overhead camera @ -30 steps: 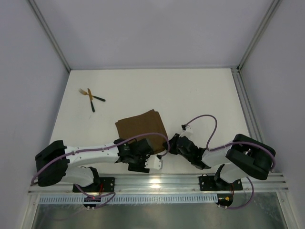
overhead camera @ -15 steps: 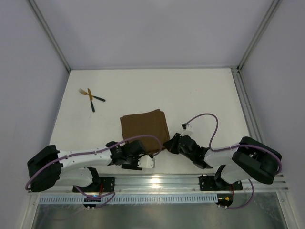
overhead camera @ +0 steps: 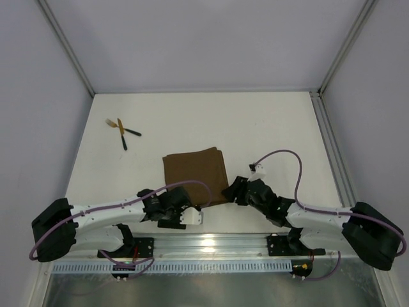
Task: Fold the napkin into a case and place the utensils inside
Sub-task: Turn over the upper triangle folded napkin at the center of the board, then rotate the lower triangle-folded napkin at the center of the board.
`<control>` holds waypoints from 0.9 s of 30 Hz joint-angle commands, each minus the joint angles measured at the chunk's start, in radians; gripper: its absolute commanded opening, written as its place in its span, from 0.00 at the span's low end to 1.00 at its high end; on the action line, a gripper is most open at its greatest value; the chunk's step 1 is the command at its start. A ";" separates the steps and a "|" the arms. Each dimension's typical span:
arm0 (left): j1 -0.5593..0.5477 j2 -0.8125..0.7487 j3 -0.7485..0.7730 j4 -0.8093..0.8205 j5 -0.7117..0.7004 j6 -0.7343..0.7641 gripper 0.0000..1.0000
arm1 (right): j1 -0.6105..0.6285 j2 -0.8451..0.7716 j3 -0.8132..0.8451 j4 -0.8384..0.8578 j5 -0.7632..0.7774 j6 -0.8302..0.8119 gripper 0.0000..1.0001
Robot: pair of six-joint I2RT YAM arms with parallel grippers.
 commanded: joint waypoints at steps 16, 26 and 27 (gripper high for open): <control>0.084 -0.011 0.171 0.063 -0.113 -0.212 0.79 | -0.451 0.407 0.817 -0.555 -0.607 -0.749 0.62; 0.083 0.085 0.147 0.163 -0.117 -0.172 0.67 | -0.449 0.818 1.174 -0.689 -0.641 -0.846 0.61; 0.083 0.086 0.141 0.160 -0.093 -0.171 0.65 | -0.449 0.830 1.173 -0.678 -0.640 -0.841 0.61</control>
